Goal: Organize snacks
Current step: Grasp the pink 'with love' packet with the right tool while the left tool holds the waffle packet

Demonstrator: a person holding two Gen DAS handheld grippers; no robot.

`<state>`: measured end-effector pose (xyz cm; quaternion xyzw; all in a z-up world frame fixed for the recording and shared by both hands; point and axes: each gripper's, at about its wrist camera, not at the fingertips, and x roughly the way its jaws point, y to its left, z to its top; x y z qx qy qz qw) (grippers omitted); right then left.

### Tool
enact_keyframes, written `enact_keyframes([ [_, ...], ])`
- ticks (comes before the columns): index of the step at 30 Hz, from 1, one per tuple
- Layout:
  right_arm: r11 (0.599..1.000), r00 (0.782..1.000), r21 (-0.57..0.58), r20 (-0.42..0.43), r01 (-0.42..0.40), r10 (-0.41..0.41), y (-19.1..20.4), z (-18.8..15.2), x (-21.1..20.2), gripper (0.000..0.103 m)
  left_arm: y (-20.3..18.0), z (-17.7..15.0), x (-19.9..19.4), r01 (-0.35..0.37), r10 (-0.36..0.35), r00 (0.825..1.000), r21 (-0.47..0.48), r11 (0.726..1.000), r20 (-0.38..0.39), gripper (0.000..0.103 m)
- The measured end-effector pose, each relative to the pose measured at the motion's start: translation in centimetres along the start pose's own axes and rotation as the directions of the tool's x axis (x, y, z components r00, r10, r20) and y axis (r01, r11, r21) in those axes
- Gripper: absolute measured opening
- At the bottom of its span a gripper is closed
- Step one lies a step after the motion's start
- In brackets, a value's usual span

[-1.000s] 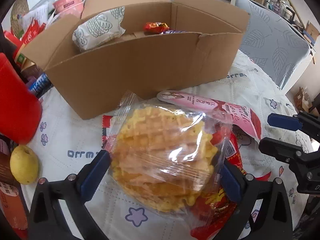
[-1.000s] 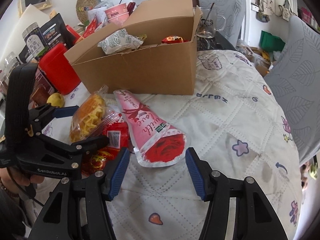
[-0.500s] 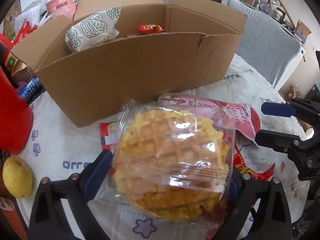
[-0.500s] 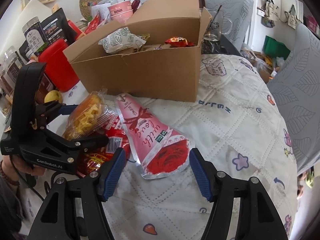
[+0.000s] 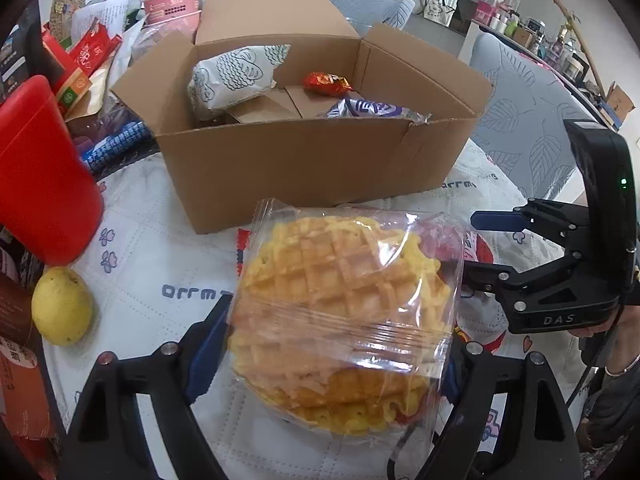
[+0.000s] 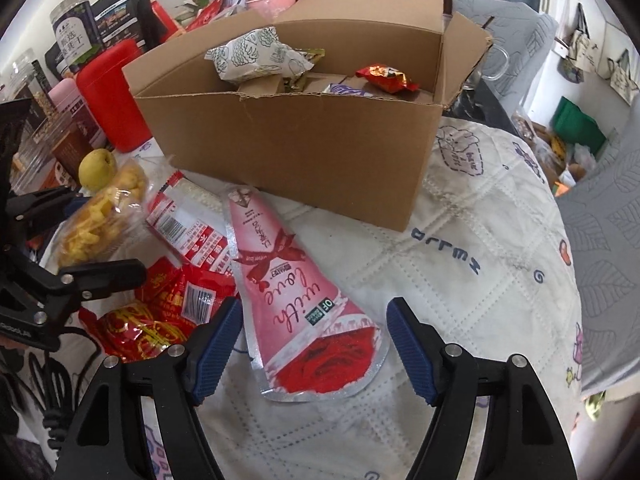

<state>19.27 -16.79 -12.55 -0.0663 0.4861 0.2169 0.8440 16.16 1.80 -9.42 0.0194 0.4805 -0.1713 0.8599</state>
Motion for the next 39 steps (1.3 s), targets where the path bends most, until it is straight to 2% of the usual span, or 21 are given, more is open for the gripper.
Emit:
enact_keyframes([
  [3, 1.000, 1.000, -0.023, -0.026, -0.008, 0.008, 0.1, 0.2, 0.9, 0.075, 0.1, -0.2, -0.7, -0.001, 0.001, 1.000, -0.024, 1.000, 0.008, 0.085],
  [8, 0.996, 0.999, -0.086, -0.021, 0.032, -0.034, 1.0, 0.3, 1.5, 0.074, 0.4, -0.7, -2.0, -0.015, 0.016, 1.000, -0.052, 0.999, 0.025, 0.085],
  [9, 0.995, 0.999, -0.094, -0.013, 0.043, -0.044, 1.2, 0.2, 1.5, 0.071, 0.4, -0.7, -2.2, -0.013, 0.014, 1.000, -0.059, 0.998, 0.027, 0.085],
  [10, 0.993, 0.998, -0.105, -0.002, 0.055, -0.056, 1.4, 0.1, 1.5, 0.060, 0.4, -0.7, -2.3, -0.011, 0.013, 1.000, -0.066, 0.998, 0.028, 0.085],
  [11, 0.993, 0.999, -0.109, 0.002, 0.050, -0.050, 1.5, 0.1, 1.5, 0.055, 0.4, -0.7, -2.3, -0.012, 0.014, 1.000, -0.069, 0.998, 0.028, 0.085],
  [17, 0.990, 0.997, -0.120, 0.021, 0.072, -0.070, 2.0, -0.9, 0.5, 0.042, 0.2, -1.4, -3.1, -0.013, 0.016, 0.999, -0.093, 0.996, 0.033, 0.085],
  [25, 0.998, 0.995, -0.037, 0.082, 0.053, -0.049, 1.7, -2.1, -3.1, 0.039, -0.5, -2.8, -4.8, -0.003, 0.009, 0.998, -0.113, 0.994, 0.055, 0.085],
  [30, 0.998, 0.995, -0.053, 0.094, 0.038, -0.033, 2.4, -3.5, -5.9, 0.039, -1.4, -3.8, -6.2, 0.007, 0.001, 0.997, -0.105, 0.994, 0.079, 0.085],
  [35, 0.998, 0.996, -0.059, 0.079, 0.034, -0.029, 3.4, -5.4, -7.5, 0.039, -2.1, -4.9, -7.4, 0.016, -0.006, 0.995, -0.104, 0.994, 0.095, 0.085],
  [39, 0.999, 0.999, -0.040, 0.032, 0.030, -0.029, 3.8, -7.3, -7.2, 0.039, -2.5, -6.0, -7.7, 0.021, -0.012, 0.996, -0.111, 0.994, 0.087, 0.085],
])
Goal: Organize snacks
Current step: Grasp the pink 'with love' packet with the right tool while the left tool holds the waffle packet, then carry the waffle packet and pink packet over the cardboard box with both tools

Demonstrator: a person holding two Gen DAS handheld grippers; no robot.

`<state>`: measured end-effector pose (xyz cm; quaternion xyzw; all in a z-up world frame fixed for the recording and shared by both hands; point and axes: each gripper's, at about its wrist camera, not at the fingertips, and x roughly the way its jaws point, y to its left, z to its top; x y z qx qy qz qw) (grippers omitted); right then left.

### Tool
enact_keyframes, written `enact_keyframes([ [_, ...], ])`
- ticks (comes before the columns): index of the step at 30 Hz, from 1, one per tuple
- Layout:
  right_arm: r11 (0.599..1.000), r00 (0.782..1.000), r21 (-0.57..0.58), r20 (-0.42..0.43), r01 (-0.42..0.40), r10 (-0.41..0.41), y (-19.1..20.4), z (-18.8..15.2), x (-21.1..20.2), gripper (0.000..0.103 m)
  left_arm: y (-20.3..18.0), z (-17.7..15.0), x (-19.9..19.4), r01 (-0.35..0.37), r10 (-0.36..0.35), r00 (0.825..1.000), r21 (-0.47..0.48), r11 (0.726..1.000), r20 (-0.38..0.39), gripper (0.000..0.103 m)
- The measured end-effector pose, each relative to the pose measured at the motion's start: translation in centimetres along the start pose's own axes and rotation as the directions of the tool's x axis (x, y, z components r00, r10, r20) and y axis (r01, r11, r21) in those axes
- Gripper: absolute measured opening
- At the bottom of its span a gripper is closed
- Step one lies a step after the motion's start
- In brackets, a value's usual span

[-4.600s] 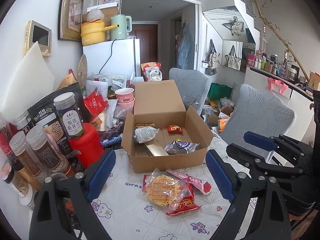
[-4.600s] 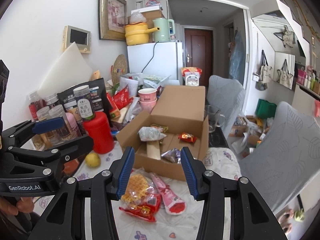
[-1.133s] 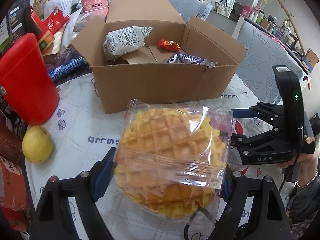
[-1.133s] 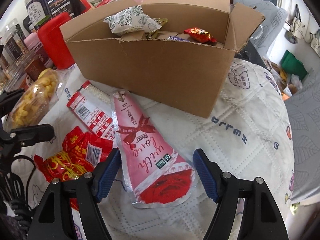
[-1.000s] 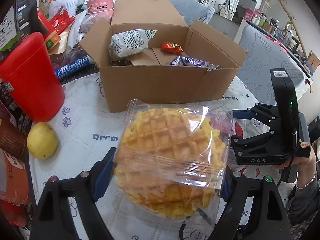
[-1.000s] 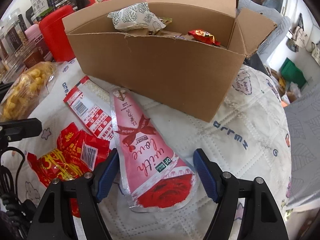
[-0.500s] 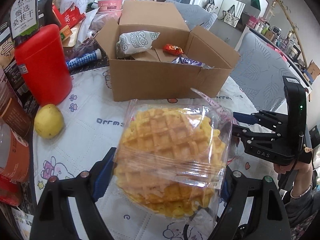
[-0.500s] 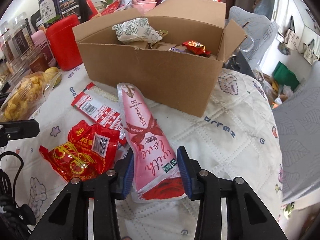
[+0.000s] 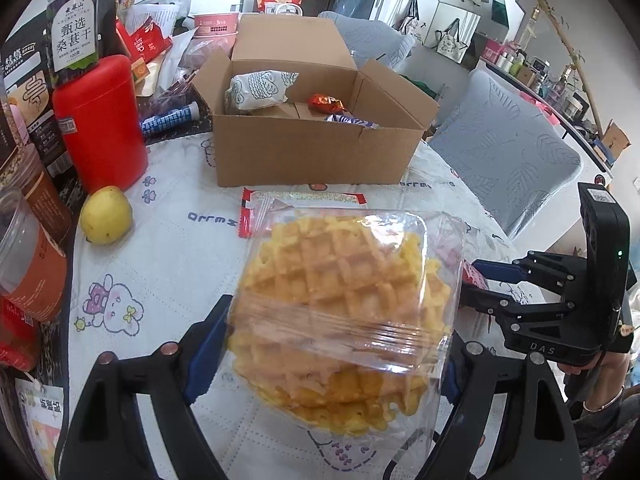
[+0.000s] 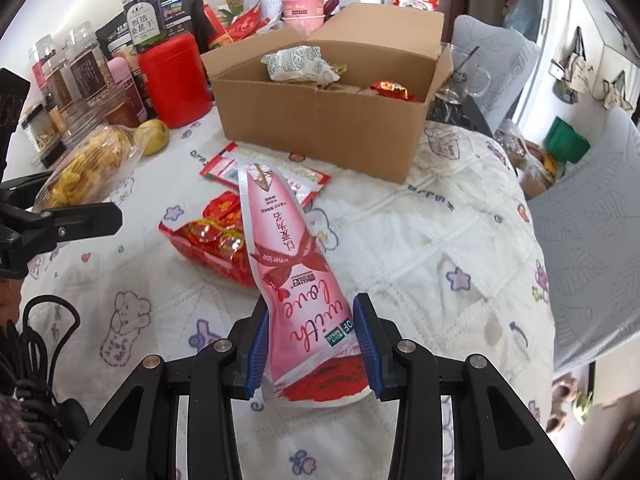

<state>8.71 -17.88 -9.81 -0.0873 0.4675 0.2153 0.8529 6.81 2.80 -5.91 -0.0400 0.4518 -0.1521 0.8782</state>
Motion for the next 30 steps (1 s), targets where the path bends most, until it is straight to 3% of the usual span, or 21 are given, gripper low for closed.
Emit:
enact_keyframes([
  [12, 0.997, 0.996, -0.046, -0.063, 0.064, -0.067, 1.4, -0.8, 3.2, 0.051, 0.2, -1.6, 0.2, -0.012, 0.011, 1.000, -0.028, 1.000, -0.026, 0.085],
  [16, 0.999, 0.997, -0.030, -0.059, 0.045, -0.047, 1.0, -0.7, 3.8, 0.056, 0.2, -1.7, 0.1, -0.015, 0.014, 1.000, -0.027, 1.000, -0.026, 0.085],
  [20, 0.999, 0.999, 0.000, -0.025, 0.041, -0.041, 0.5, -0.7, 3.1, 0.033, 0.1, -1.7, 0.1, -0.014, 0.013, 1.000, -0.029, 0.999, -0.024, 0.085],
  [26, 0.998, 0.998, 0.044, 0.030, 0.049, -0.050, 0.1, -1.0, 1.1, 0.010, -0.3, -1.9, -0.3, -0.005, 0.005, 1.000, -0.028, 1.000, -0.007, 0.085],
  [30, 0.996, 0.998, 0.086, 0.059, 0.013, -0.018, 0.1, -1.7, -0.4, 0.010, -0.6, -2.0, -1.0, 0.001, -0.001, 1.000, -0.028, 1.000, 0.015, 0.085],
])
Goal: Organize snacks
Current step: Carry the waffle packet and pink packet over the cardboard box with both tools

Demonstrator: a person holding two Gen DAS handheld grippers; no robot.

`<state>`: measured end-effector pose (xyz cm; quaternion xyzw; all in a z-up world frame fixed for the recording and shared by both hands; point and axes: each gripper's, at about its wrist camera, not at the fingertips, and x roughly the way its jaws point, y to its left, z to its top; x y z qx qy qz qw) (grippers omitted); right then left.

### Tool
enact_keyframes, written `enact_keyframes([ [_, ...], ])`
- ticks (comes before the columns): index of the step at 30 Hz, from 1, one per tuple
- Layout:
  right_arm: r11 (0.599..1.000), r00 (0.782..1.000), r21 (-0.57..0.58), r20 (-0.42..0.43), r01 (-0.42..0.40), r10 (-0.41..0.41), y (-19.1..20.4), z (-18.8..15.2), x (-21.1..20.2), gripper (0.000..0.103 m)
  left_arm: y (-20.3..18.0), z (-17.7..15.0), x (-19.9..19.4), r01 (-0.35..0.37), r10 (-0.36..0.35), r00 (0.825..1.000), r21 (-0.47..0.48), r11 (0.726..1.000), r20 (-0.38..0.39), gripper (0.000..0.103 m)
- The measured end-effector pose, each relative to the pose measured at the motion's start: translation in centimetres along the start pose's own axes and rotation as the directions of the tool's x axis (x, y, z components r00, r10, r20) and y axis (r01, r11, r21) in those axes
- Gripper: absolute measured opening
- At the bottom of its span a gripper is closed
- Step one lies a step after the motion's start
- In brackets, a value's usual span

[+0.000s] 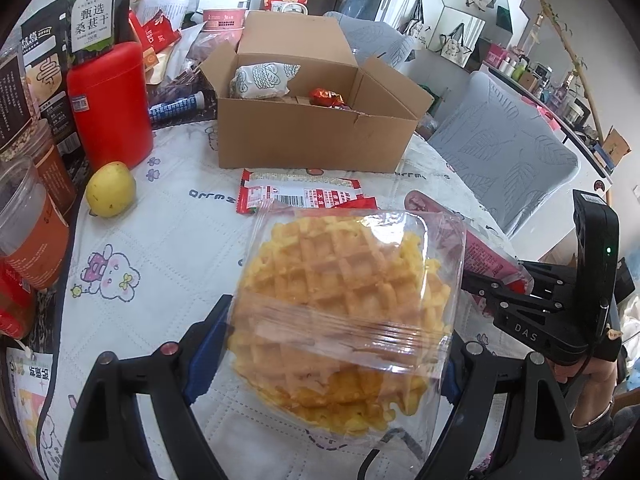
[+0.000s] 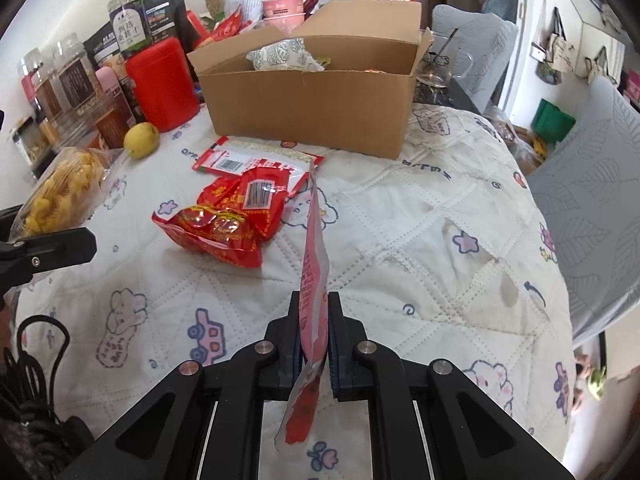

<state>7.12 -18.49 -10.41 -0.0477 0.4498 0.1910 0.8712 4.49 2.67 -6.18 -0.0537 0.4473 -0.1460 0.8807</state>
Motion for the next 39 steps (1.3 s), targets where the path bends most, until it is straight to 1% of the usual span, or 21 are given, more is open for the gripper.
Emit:
enact_keyframes([
  [4, 0.999, 0.999, 0.016, 0.026, -0.037, 0.037, 0.6, -0.8, -1.7, 0.010, -0.5, -0.1, -0.8, 0.007, -0.007, 1.000, 0.007, 1.000, 0.026, 0.085],
  [10, 0.998, 0.995, -0.005, 0.076, -0.061, 0.061, 2.0, -1.3, -4.2, 0.010, -1.3, 0.3, -1.9, 0.027, -0.027, 0.998, 0.010, 1.000, 0.062, 0.085],
  [17, 0.995, 0.987, -0.030, 0.125, -0.098, 0.101, 3.1, -0.6, -6.1, 0.010, -2.1, 1.8, -2.9, 0.034, -0.037, 0.994, 0.031, 0.999, 0.102, 0.085],
  [24, 0.993, 0.976, -0.060, 0.183, -0.106, 0.115, 3.0, 2.1, -7.3, 0.010, -2.7, 4.4, -3.9, 0.032, -0.038, 0.987, 0.042, 0.999, 0.159, 0.085],
  [30, 0.991, 0.964, -0.089, 0.238, -0.103, 0.121, 2.6, 5.3, -8.1, 0.010, -3.6, 7.8, -4.7, 0.016, -0.034, 0.975, 0.080, 0.997, 0.219, 0.085],
  [39, 0.994, 0.950, -0.090, 0.298, -0.068, 0.092, 1.3, 10.5, -7.9, 0.010, -4.2, 13.2, -4.3, 0.009, -0.038, 0.959, 0.105, 0.994, 0.281, 0.085],
])
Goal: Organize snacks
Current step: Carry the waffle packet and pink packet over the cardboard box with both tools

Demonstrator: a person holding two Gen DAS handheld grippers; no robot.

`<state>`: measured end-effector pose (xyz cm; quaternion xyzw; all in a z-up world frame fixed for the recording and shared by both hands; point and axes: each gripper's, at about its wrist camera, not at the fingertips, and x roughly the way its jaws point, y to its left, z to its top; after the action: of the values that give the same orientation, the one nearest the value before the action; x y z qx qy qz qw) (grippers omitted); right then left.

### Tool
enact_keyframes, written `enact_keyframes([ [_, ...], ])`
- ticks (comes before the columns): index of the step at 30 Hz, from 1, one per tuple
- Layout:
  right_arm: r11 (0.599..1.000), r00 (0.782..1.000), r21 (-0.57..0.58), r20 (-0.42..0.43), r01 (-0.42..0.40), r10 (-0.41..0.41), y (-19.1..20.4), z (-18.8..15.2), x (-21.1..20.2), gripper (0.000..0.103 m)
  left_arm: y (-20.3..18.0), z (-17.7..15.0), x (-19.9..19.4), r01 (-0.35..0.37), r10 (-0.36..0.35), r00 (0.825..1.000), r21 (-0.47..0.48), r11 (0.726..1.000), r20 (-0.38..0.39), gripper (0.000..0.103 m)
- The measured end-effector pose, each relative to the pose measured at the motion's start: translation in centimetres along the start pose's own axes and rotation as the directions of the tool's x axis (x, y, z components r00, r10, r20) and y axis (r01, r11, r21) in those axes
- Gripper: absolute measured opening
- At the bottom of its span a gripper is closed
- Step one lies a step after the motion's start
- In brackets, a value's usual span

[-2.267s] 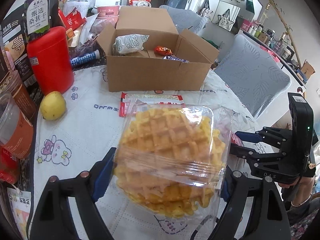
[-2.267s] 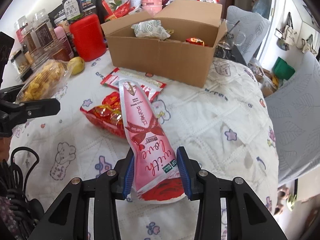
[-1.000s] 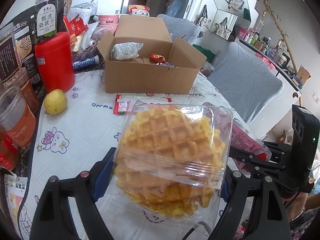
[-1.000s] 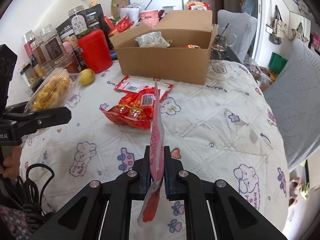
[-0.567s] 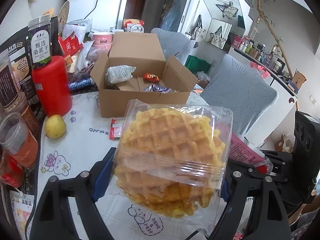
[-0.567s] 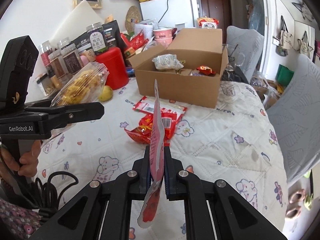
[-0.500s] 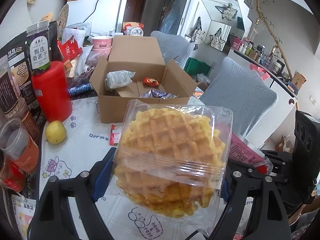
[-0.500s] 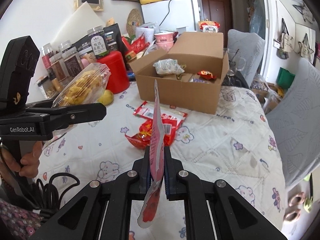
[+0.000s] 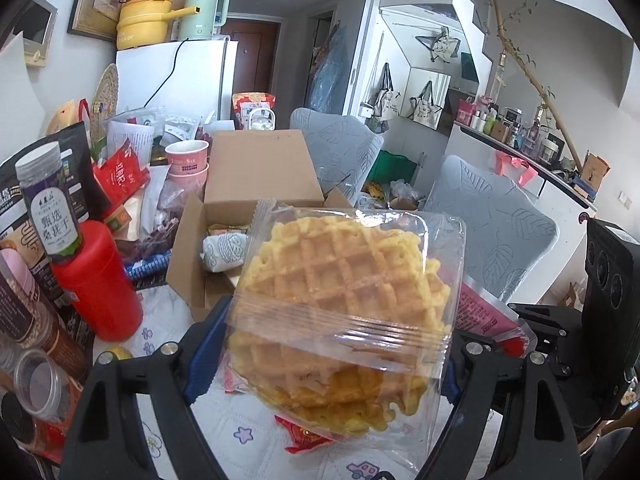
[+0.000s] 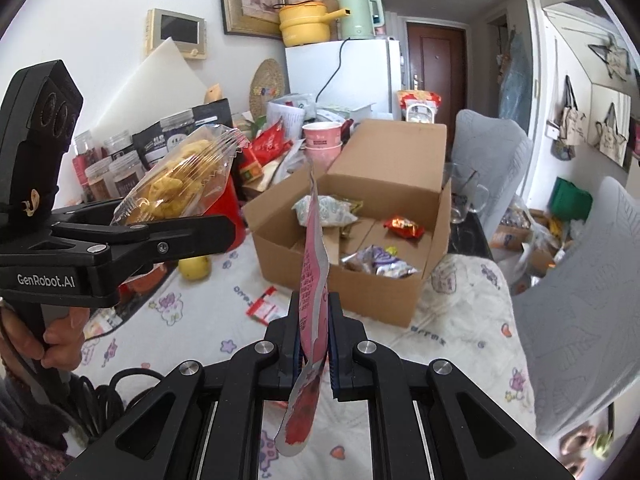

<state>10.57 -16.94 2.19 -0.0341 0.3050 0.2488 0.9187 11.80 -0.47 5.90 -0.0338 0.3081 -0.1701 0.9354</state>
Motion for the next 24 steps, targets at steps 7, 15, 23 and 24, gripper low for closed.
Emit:
enact_keyframes([
  [7, 0.999, 0.998, 0.007, 0.046, 0.039, -0.039, -2.0, 3.5, 1.6, 0.010, 0.4, 3.5, 2.0, -0.018, 0.018, 0.999, 0.012, 1.000, 0.045, 0.085],
  [15, 0.996, 0.994, 0.010, 0.069, 0.089, -0.090, -4.0, 6.7, 4.4, 0.010, 1.6, 6.8, 4.9, -0.031, 0.031, 0.996, 0.005, 0.999, 0.087, 0.085],
  [23, 0.991, 0.988, 0.021, 0.084, 0.128, -0.130, -6.0, 9.7, 7.7, 0.010, 3.3, 9.4, 9.2, -0.039, 0.041, 0.995, -0.026, 0.999, 0.086, 0.085],
  [24, 0.991, 0.988, 0.020, 0.085, 0.130, -0.132, -6.1, 9.9, 8.0, 0.010, 3.5, 9.7, 9.7, -0.042, 0.044, 0.995, -0.026, 0.999, 0.086, 0.085],
])
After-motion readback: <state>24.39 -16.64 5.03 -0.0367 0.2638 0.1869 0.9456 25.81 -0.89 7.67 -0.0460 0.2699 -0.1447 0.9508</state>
